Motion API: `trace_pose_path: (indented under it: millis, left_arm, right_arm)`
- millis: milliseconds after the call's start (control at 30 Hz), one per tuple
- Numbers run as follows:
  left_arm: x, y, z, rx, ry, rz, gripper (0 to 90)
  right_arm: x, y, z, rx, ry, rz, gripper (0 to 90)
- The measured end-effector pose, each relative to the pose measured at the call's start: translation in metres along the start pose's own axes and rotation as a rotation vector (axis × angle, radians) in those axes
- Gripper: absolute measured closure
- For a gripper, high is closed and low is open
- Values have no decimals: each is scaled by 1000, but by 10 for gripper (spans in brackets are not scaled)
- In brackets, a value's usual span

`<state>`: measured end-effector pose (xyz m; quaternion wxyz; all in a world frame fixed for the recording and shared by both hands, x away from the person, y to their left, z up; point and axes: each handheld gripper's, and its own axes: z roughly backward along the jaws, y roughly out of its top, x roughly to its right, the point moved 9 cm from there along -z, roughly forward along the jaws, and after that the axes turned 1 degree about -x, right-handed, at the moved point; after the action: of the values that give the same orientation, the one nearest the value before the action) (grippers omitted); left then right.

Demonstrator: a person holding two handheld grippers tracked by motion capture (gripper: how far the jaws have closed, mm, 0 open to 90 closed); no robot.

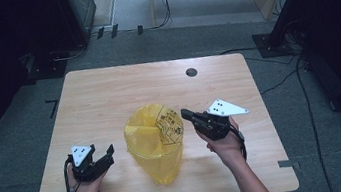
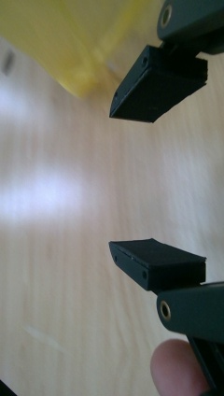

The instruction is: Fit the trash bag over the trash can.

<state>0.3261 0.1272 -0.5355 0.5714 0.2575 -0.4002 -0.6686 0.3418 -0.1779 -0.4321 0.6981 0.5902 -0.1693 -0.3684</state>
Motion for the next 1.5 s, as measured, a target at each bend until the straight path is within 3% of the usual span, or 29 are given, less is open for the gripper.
trace_pose_path:
  millis: [100,267,333,467,567,767,833,1100,1233,1433,1500]
  left_arm:
    - [-15,-16,-2,-56,29,-42,250]
    - [-32,-29,-2,-105,76,-91,227]
    - [-34,-34,-3,-125,78,-109,220]
    - [-33,-38,-4,-150,65,-120,216]
    - [-31,-39,-5,-156,64,-132,217]
    - [-29,-42,-5,-174,63,-141,223]
    - [-30,-42,-6,-175,60,-138,223]
    - [-30,-42,-6,-181,50,-121,223]
    - [-30,-42,-7,-181,50,-116,223]
    - [-30,-41,-7,-182,50,-114,223]
    - [-30,-41,-7,-183,50,-114,223]
  right_arm:
    - [-13,16,-3,-2,100,62,900]
    - [-43,33,-14,-31,204,274,900]
    - [-56,39,-17,-26,246,370,900]
    - [-78,51,-25,-32,344,484,900]
    - [-89,53,-36,-80,409,546,900]
    - [-114,41,-59,-251,463,729,900]
    - [-118,33,-72,-319,438,795,900]
    - [-117,-3,-106,-512,386,925,900]
    - [-118,-16,-111,-552,413,954,900]
    - [-121,-36,-106,-593,509,1077,900]
    - [-123,-32,-102,-580,526,1065,900]
